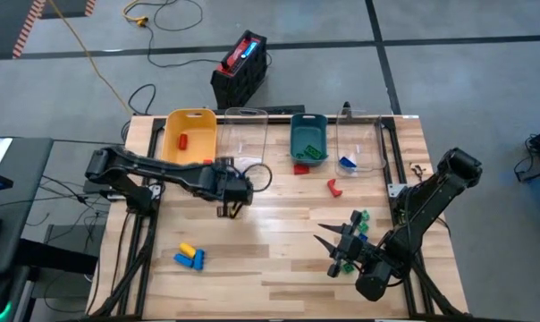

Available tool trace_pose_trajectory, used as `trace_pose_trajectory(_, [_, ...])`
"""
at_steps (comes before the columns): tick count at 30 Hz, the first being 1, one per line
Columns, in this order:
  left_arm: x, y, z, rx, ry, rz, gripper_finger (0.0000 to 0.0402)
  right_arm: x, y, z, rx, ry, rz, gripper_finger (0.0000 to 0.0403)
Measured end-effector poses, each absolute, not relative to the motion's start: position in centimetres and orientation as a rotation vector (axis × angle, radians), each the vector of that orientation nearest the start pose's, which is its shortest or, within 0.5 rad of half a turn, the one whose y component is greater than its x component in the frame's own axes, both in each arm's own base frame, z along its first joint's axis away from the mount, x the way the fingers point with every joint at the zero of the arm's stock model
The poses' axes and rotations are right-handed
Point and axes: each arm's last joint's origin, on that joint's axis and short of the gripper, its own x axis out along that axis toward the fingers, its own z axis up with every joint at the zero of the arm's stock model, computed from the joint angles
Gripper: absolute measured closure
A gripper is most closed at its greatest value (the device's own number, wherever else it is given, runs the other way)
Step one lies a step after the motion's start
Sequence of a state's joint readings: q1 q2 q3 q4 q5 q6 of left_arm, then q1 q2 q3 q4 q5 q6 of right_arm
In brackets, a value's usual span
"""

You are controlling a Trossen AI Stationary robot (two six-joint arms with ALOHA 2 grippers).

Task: Sort blocks
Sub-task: Put the yellow block into the left transparent bin

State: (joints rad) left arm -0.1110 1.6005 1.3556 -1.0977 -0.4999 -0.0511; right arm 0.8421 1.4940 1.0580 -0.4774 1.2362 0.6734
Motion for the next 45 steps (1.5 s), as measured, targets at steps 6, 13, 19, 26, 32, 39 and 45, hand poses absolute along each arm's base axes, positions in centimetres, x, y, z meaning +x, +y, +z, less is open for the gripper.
trace_pose_trajectory(6, [31.3,2.7,29.2,0.467,1.232,0.381,0.028,21.6,20.2,25.7,-0.136,0.299,-0.494,0.0243])
trace_pose_trajectory(13, [30.5,11.8,29.0,0.275,1.167,0.358,0.0277,20.9,20.9,25.7,-0.141,0.287,-0.47,0.0243])
trace_pose_trajectory(19, [29.1,17.9,27.1,0.118,1.186,0.42,0.0276,20.8,20.8,25.7,-0.154,0.274,-0.487,0.0243])
trace_pose_trajectory(26, [30.1,21.4,24.2,0.071,1.267,0.495,0.0275,21.5,20.1,25.7,-0.173,0.281,-0.52,0.0243])
trace_pose_trajectory(32, [31.3,22.8,22.1,0.066,1.361,0.583,0.0275,21.7,19.8,25.7,-0.183,0.286,-0.531,0.0243])
trace_pose_trajectory(39, [30.3,24.5,22.0,-0.027,1.392,0.794,0.0275,21.4,20.3,25.7,-0.178,0.281,-0.513,0.0243])
trace_pose_trajectory(45, [30.3,24.1,23.1,-0.023,1.347,0.772,0.0275,21.2,20.4,25.8,-0.173,0.278,-0.505,0.0243])
